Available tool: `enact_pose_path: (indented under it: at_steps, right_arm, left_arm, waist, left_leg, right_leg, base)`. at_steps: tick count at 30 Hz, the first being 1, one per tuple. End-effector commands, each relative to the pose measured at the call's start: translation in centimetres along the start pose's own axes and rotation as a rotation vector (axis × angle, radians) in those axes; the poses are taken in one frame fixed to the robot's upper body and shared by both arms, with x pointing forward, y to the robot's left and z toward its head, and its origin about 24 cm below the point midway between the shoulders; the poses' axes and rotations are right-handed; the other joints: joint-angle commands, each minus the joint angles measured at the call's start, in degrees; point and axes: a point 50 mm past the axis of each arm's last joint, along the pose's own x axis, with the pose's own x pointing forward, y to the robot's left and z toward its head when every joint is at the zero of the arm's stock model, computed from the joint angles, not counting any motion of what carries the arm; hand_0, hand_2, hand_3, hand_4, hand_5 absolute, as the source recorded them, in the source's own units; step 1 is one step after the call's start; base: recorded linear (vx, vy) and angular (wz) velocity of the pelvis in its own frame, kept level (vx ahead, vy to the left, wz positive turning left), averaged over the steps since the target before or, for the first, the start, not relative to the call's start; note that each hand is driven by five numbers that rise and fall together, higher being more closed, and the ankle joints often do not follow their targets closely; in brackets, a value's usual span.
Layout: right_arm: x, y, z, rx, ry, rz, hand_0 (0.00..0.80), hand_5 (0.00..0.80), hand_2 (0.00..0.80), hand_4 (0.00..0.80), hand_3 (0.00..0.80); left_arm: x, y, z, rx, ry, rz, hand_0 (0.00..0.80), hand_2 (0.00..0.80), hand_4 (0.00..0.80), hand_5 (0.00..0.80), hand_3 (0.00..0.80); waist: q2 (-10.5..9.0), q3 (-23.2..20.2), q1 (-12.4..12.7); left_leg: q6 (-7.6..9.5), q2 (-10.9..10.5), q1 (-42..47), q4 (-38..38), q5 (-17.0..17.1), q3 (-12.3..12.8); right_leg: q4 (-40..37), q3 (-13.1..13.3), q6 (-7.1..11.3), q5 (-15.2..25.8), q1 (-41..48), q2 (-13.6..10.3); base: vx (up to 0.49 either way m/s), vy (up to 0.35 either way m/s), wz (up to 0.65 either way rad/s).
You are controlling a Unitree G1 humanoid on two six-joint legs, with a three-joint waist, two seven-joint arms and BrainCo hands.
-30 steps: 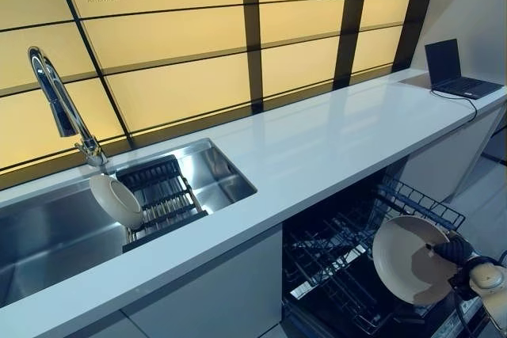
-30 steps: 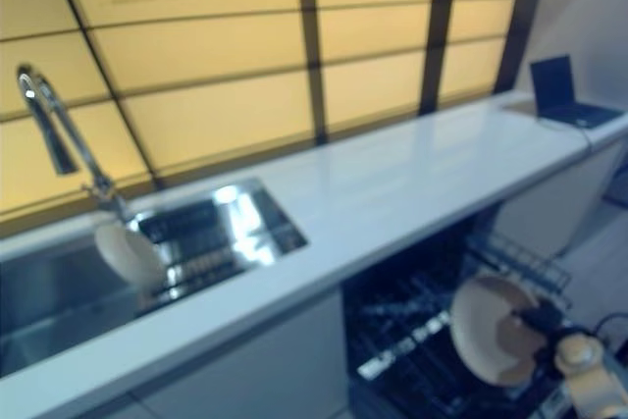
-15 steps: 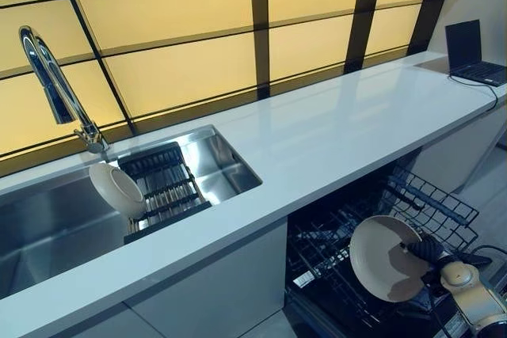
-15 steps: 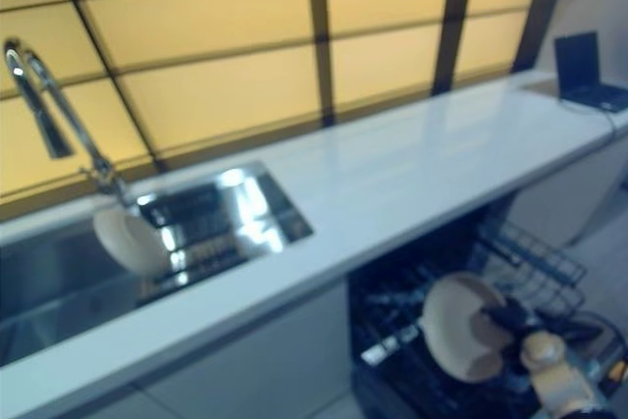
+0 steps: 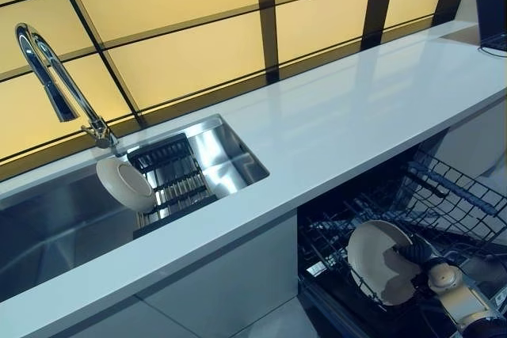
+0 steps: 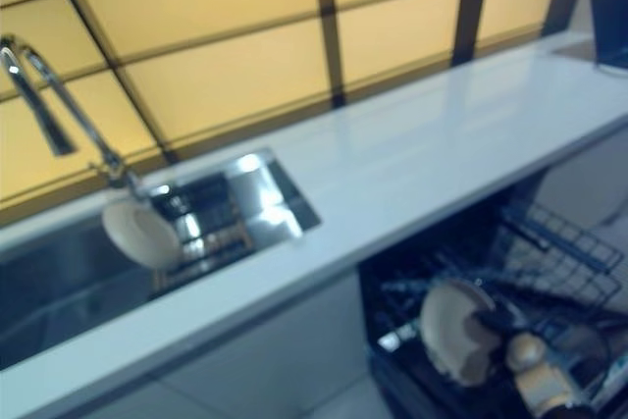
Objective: Take plates into dishwasher
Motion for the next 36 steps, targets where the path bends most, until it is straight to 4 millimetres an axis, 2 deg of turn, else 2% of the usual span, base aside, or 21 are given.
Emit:
enact_pose_path:
  at_steps: [1,10,19,20,21,22,34,36]
  right_arm:
    - [0.9,1.5,3.2,-0.039,-0.105,0.026,0.800,0.800,0.800,0.800,0.800]
    - [1.0,3.6,2.3,-0.107,-0.086,0.089,0.800,0.800,0.800,0.800,0.800]
    - [1.0,4.9,2.1,-0.100,-0.076,0.131,0.800,0.800,0.800,0.800,0.800]
    - [0.9,4.9,2.0,-0.092,-0.072,0.132,0.747,0.747,0.747,0.747,0.747]
    - [0.9,5.0,2.0,-0.090,-0.070,0.131,0.624,0.624,0.624,0.624,0.624]
    - [0.9,4.9,2.0,-0.070,-0.063,0.120,0.000,0.000,0.000,0.000,0.000]
    - [0.7,3.3,1.9,-0.006,-0.056,0.059,0.000,0.000,0.000,0.000,0.000]
    - [0.7,2.3,1.7,-0.009,-0.055,0.046,0.000,0.000,0.000,0.000,0.000]
  left_arm:
    - [0.9,-1.0,2.7,0.001,-0.099,-0.030,0.000,0.000,0.000,0.000,0.000]
    - [1.1,-1.5,2.8,-0.001,-0.105,-0.050,0.000,0.000,0.000,0.000,0.000]
    - [1.2,-1.9,3.0,0.005,-0.106,-0.068,0.000,0.000,0.000,0.000,0.000]
    - [1.3,-1.9,3.1,0.007,-0.108,-0.068,0.000,0.000,0.000,0.000,0.000]
    - [1.3,-1.9,3.1,0.008,-0.108,-0.068,0.000,0.000,0.000,0.000,0.000]
    - [1.3,-2.0,3.2,0.007,-0.109,-0.067,0.000,0.000,0.000,0.000,0.000]
    - [1.1,-1.4,3.3,0.008,-0.115,-0.043,0.000,0.000,0.000,0.000,0.000]
    - [1.1,-1.1,3.3,0.007,-0.116,-0.031,0.000,0.000,0.000,0.000,0.000]
  waist:
    - [-3.43,-0.07,1.50]
    - [-2.38,0.61,2.28]
    - [-2.42,0.64,2.82]
    - [-2.60,0.61,2.84]
    - [-2.64,0.61,2.84]
    - [-2.80,0.60,2.80]
    - [-4.29,0.41,2.30]
    - [-4.89,0.24,2.00]
  left_leg:
    - [-0.01,-0.94,0.01,-0.14,-0.99,-3.13]
    - [-0.20,-1.31,-0.65,-0.14,-0.55,-3.75]
    - [-0.25,-1.35,-0.87,-0.14,-0.35,-4.24]
    - [-0.26,-1.27,-0.90,-0.14,-0.32,-4.31]
    - [-0.27,-1.25,-0.90,-0.14,-0.31,-4.32]
    - [-0.27,-1.18,-0.82,-0.14,-0.35,-4.27]
    - [-0.04,-0.72,0.02,-0.14,-0.66,-4.08]
    - [0.03,-0.49,0.31,-0.14,-0.80,-3.90]
  right_leg:
    - [0.15,2.56,4.03,1.11,-1.10,-4.29]
    - [0.15,1.72,4.17,1.17,-1.36,-4.97]
    - [0.15,1.11,4.23,1.20,-1.27,-5.08]
    - [0.15,1.13,4.23,1.22,-1.29,-5.04]
    - [0.15,1.13,4.23,1.23,-1.29,-5.04]
    - [0.15,1.15,4.23,1.25,-1.24,-5.01]
    - [0.15,1.88,4.14,1.27,-0.47,-4.43]
    - [0.15,2.19,4.16,1.25,-0.28,-4.21]
  base:
    - [-0.029,0.014,0.06]
    - [-0.015,0.002,0.00]
    - [-0.014,-0.004,0.05]
    - [0.000,0.000,0.00]
    - [0.000,0.000,0.00]
    - [0.000,0.000,0.00]
    - [0.000,0.000,0.00]
    - [0.015,-0.005,0.00]
